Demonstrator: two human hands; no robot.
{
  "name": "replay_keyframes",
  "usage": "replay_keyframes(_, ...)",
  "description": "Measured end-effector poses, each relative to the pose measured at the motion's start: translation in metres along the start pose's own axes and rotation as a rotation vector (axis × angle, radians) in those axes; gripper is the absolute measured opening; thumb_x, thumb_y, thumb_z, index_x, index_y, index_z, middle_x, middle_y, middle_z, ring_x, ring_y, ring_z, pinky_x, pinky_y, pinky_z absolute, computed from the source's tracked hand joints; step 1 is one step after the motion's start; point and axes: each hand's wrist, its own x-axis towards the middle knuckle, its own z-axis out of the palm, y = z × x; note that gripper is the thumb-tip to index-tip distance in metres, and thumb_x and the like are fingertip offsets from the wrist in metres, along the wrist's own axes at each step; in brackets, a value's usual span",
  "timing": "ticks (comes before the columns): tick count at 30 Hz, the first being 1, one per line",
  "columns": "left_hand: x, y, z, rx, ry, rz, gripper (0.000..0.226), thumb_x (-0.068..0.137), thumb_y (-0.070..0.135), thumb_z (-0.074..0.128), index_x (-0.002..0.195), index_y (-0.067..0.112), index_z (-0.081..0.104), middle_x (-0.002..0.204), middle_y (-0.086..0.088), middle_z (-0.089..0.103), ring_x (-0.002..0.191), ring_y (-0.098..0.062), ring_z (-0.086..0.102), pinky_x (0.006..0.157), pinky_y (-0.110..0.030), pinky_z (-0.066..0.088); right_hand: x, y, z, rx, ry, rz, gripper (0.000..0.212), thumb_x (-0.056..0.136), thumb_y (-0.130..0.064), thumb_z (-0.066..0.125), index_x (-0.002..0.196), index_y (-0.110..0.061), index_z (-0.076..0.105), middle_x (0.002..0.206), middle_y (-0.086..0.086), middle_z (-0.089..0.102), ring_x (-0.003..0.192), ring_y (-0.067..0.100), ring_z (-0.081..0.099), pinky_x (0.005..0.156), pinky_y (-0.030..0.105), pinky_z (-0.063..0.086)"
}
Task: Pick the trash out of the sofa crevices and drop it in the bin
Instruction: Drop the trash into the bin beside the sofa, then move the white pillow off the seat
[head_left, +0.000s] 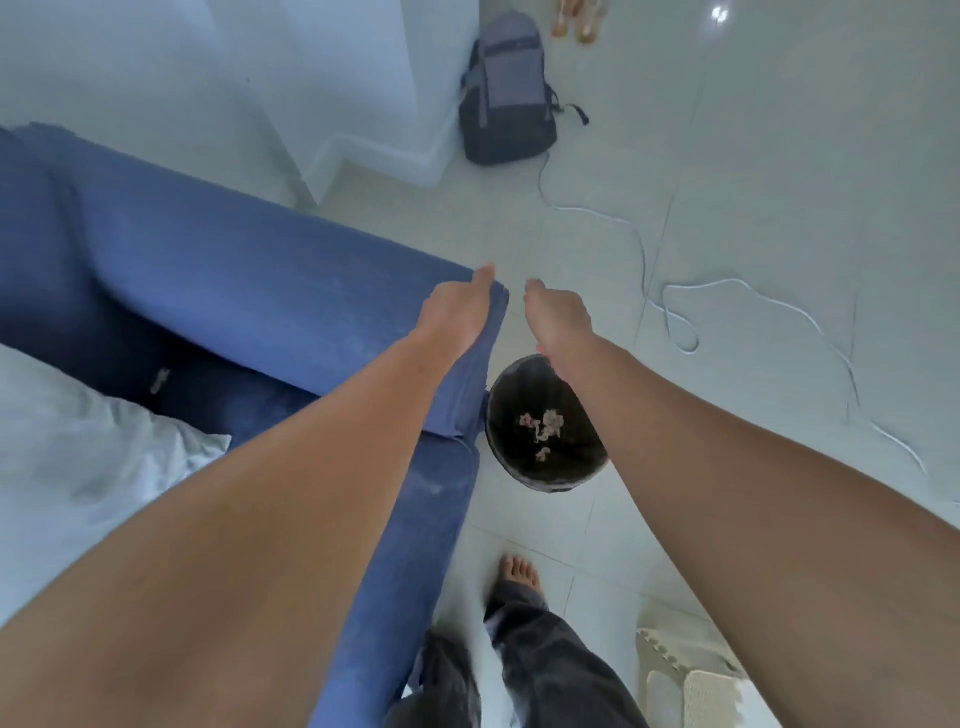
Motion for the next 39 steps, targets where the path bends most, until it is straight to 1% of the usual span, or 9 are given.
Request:
replay_keyframes(3, -0.027, 0.002, -0.049, -0.012, 0.056, 0.026, 0.063, 0.095, 0.061, 0.034, 0.114, 0.008, 0.063, 0.120, -0.014, 0.064, 0.105, -0.030, 0.060, 0.087, -0.039, 0.045, -0.032, -0.039, 0.012, -0.076, -0.024, -0.087, 0.039, 0.097, -0.032, 0.035, 0.069, -0.010, 0.051, 0.090, 0.012, 0.056, 0.088, 0.028, 0.053, 0.083, 0.035, 0.044)
replay_keyframes(6, -0.054, -0.011, -0.105, -0.034, 0.180, 0.015, 0.059, 0.094, 0.061, 0.032, 0.078, 0.014, 0.064, 0.070, -0.004, 0.057, 0.065, -0.019, 0.051, 0.059, -0.031, 0.035, -0.065, -0.075, 0.041, -0.147, -0.075, -0.157, 0.034, 0.094, -0.036, 0.037, 0.084, -0.008, 0.053, 0.091, 0.010, 0.054, 0.087, 0.028, 0.053, 0.084, 0.036, 0.044)
replay_keyframes(10, -0.092, -0.049, -0.176, -0.058, 0.354, -0.044, 0.060, 0.095, 0.060, 0.031, 0.053, 0.017, 0.037, 0.058, 0.004, 0.043, 0.057, -0.015, 0.041, 0.053, -0.031, 0.028, -0.112, -0.107, 0.099, -0.251, -0.175, -0.241, 0.031, 0.097, -0.038, 0.038, 0.086, -0.012, 0.050, 0.090, 0.007, 0.053, 0.079, 0.025, 0.053, 0.084, 0.037, 0.047)
replay_keyframes(15, -0.144, -0.123, -0.264, -0.034, 0.472, -0.125, 0.058, 0.099, 0.056, 0.028, 0.066, 0.015, 0.052, 0.083, -0.005, 0.061, 0.086, -0.026, 0.054, 0.075, -0.035, 0.036, -0.180, -0.130, 0.191, -0.461, -0.329, -0.369, 0.045, 0.099, -0.032, 0.031, 0.060, -0.013, 0.039, 0.073, 0.006, 0.046, 0.089, 0.028, 0.048, 0.092, 0.041, 0.044)
replay_keyframes(17, -0.161, -0.158, -0.296, -0.053, 0.524, -0.161, 0.057, 0.099, 0.056, 0.029, 0.093, 0.012, 0.065, 0.110, -0.008, 0.065, 0.107, -0.029, 0.055, 0.090, -0.038, 0.039, -0.205, -0.137, 0.232, -0.536, -0.382, -0.450, 0.046, 0.100, -0.030, 0.031, 0.059, -0.012, 0.040, 0.079, 0.009, 0.049, 0.088, 0.028, 0.047, 0.090, 0.040, 0.042)
replay_keyframes(21, -0.197, -0.238, -0.348, -0.131, 0.713, -0.240, 0.066, 0.096, 0.061, 0.037, 0.140, 0.013, 0.045, 0.148, -0.003, 0.044, 0.134, -0.023, 0.041, 0.108, -0.038, 0.032, -0.252, -0.138, 0.312, -0.706, -0.486, -0.627, 0.039, 0.097, -0.028, 0.033, 0.067, -0.008, 0.047, 0.068, 0.003, 0.046, 0.079, 0.027, 0.043, 0.072, 0.034, 0.033)
replay_keyframes(24, -0.217, -0.296, -0.377, -0.171, 0.883, -0.319, 0.070, 0.093, 0.061, 0.044, 0.142, 0.011, 0.039, 0.151, -0.005, 0.037, 0.135, -0.025, 0.040, 0.107, -0.040, 0.034, -0.272, -0.134, 0.365, -0.649, -0.596, -0.606, 0.033, 0.092, -0.040, 0.043, 0.082, -0.012, 0.056, 0.092, 0.002, 0.060, 0.093, 0.027, 0.052, 0.079, 0.035, 0.045)
replay_keyframes(28, -0.231, -0.363, -0.389, -0.248, 0.970, -0.466, 0.088, 0.085, 0.069, 0.050, 0.148, 0.011, 0.027, 0.157, -0.007, 0.026, 0.140, -0.026, 0.032, 0.111, -0.048, 0.035, -0.279, -0.124, 0.417, -0.502, -0.618, -0.393, 0.075, 0.084, -0.061, 0.055, 0.137, -0.010, 0.042, 0.138, 0.006, 0.051, 0.124, 0.029, 0.050, 0.104, 0.041, 0.043)
replay_keyframes(39, -0.176, -0.451, -0.366, -0.660, 0.983, -0.554, 0.121, 0.056, 0.083, 0.068, 0.148, 0.019, 0.023, 0.146, 0.009, 0.040, 0.133, -0.018, 0.042, 0.102, -0.035, 0.041, -0.213, -0.074, 0.471, -0.381, -0.540, -0.213, 0.128, 0.043, -0.080, 0.075, 0.148, -0.028, 0.021, 0.146, -0.009, 0.043, 0.132, 0.019, 0.045, 0.112, 0.041, 0.038)
